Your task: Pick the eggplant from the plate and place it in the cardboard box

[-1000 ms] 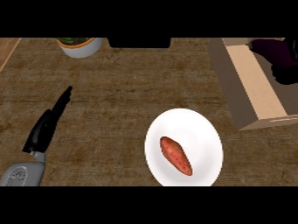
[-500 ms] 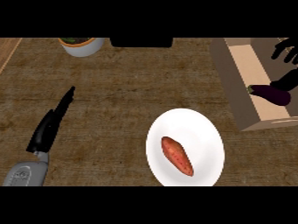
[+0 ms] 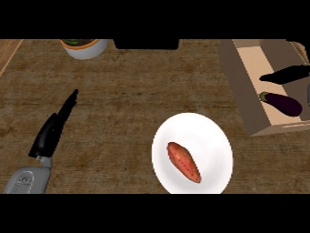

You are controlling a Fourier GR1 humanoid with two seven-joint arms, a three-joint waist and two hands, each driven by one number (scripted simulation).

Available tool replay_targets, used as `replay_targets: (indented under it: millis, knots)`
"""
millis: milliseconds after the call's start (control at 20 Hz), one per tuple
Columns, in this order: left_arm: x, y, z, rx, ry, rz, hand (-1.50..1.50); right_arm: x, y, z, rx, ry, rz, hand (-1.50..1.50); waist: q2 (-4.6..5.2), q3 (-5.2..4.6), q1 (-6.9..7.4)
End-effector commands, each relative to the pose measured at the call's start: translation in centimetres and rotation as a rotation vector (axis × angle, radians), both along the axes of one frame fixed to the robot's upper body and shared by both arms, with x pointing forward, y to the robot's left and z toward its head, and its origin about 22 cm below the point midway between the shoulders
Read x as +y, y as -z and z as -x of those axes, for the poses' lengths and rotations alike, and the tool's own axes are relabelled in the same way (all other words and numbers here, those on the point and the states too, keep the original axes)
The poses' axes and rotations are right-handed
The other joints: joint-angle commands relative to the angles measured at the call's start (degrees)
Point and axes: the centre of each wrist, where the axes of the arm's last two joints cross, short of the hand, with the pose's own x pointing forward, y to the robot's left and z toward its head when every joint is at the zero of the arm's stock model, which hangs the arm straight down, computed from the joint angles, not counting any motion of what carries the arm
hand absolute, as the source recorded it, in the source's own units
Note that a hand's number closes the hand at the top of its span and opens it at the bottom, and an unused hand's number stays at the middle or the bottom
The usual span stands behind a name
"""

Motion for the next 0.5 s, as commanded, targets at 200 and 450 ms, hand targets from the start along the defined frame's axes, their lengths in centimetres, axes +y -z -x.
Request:
replay_targets:
  millis: [200,450]
  knots:
    - [-0.7,0.1,0.4,0.001,0.003,-0.001,0.0,-2.3,0.8,-0.9,-0.079,0.079,-0.378,-1.5,0.03,-0.02,0.27]
    - [0.0,-0.5,-1.2,-0.014,0.003,0.004,0.0,-7.1,2.2,1.0,-0.214,0.136,-0.54,-1.5,0.37,0.01,0.0]
